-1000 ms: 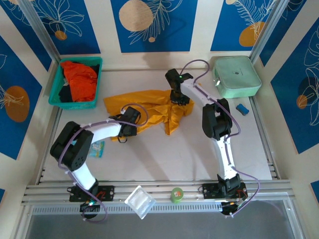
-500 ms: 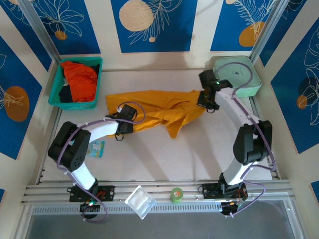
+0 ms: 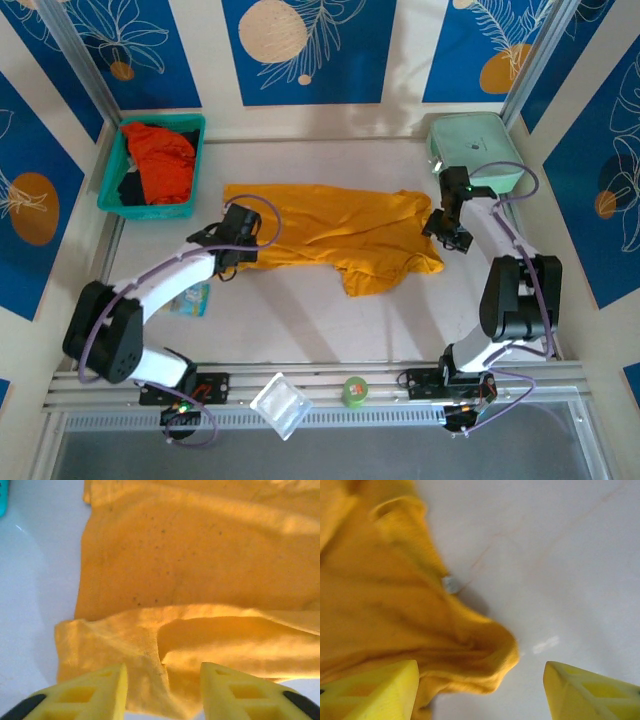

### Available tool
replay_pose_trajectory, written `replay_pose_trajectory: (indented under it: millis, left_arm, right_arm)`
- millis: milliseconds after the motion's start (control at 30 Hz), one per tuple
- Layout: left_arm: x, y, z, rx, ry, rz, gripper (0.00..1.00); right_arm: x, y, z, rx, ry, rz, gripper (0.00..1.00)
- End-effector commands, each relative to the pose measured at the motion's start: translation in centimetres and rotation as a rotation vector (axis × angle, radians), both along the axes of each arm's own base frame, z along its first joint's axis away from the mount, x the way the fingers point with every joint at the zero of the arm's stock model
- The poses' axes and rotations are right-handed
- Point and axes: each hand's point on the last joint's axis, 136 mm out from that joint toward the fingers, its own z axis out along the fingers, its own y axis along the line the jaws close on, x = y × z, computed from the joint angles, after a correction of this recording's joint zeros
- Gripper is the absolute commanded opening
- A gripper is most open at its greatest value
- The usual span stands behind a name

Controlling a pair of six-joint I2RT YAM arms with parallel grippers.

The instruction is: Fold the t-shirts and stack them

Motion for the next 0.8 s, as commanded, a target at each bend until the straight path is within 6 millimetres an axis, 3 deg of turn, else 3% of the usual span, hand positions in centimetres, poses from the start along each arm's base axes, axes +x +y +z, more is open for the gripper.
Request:
replay_pose_trajectory:
  millis: [0, 133, 233, 433, 600, 767]
  left_arm:
    - [-1.3, 0.7, 2.1, -0.015, -0.021, -0.014, 0.57]
    - [-2.0, 1.1, 4.5, -0.018, -0.053, -0.019, 0.75]
    - [-2.4, 1.3, 5.5, -0.027, -0.065, -0.02, 0.8]
    - [-3.2, 1.7, 6.6, -0.04, -0.079, -0.011, 0.83]
    - [-4.1, 2.5, 6.8, -0.027, -0.074, 0.006, 0.84]
    - [-4.4, 3.0, 6.8, -0.013, -0.074, 0.019, 0.85]
  right_arm:
    - [-1.7, 5.3, 1.6, 0.142, -0.052, 0.11, 0.67]
    - [-5.8, 11.2, -0.3, 0.229, 0.006, 0.199, 0.61]
    - [-7.7, 14.7, -2.1, 0.259, 0.053, 0.245, 0.59]
    - [-7.3, 20.2, -4.4, 0.204, 0.124, 0.38, 0.53]
    - [-7.9, 22.4, -6.9, 0.13, 0.217, 0.459, 0.5]
    - [-9.1, 22.8, -8.9, 0.125, 0.277, 0.464, 0.46]
